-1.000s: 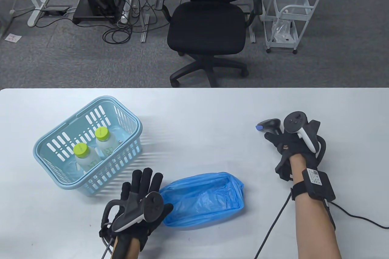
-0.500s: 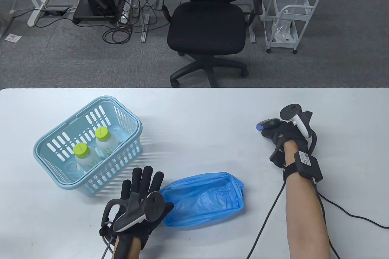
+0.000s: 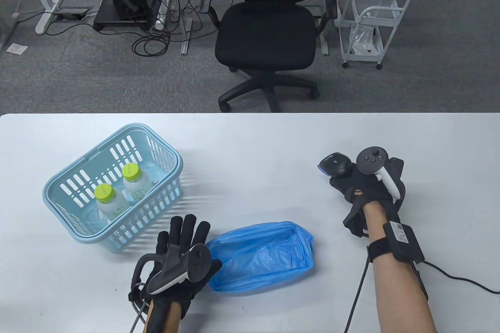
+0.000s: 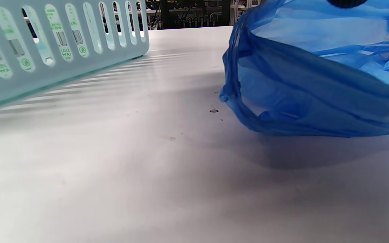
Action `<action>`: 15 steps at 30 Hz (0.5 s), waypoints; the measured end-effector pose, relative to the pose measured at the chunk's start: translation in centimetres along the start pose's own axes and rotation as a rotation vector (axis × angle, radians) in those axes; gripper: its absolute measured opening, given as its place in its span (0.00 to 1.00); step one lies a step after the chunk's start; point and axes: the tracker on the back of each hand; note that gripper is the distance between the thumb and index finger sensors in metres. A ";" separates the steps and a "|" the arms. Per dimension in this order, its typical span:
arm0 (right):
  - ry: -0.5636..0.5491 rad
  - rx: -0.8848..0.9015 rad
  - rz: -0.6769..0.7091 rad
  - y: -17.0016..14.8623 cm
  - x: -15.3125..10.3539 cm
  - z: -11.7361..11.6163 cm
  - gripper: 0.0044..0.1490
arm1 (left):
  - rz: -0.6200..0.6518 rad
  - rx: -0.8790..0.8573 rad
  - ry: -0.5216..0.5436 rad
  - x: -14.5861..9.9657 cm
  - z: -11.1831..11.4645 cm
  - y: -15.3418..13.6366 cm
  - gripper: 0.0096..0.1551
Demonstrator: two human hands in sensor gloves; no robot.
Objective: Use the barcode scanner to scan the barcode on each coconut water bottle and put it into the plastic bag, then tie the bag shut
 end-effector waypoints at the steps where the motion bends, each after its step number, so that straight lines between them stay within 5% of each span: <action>1: -0.009 0.007 0.013 0.1 -0.6 0.0 0.37 | -0.001 -0.003 0.001 0.0 0.0 -0.1 0.57; 15: -0.057 0.107 0.229 4.0 -11.0 -1.6 0.30 | 0.002 -0.005 0.002 0.7 0.3 -0.5 0.56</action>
Point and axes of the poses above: the tracker on the back of each hand, its own y axis roughly to the thumb side, its own x axis roughly from the wrist to the fingertips, z = x × y
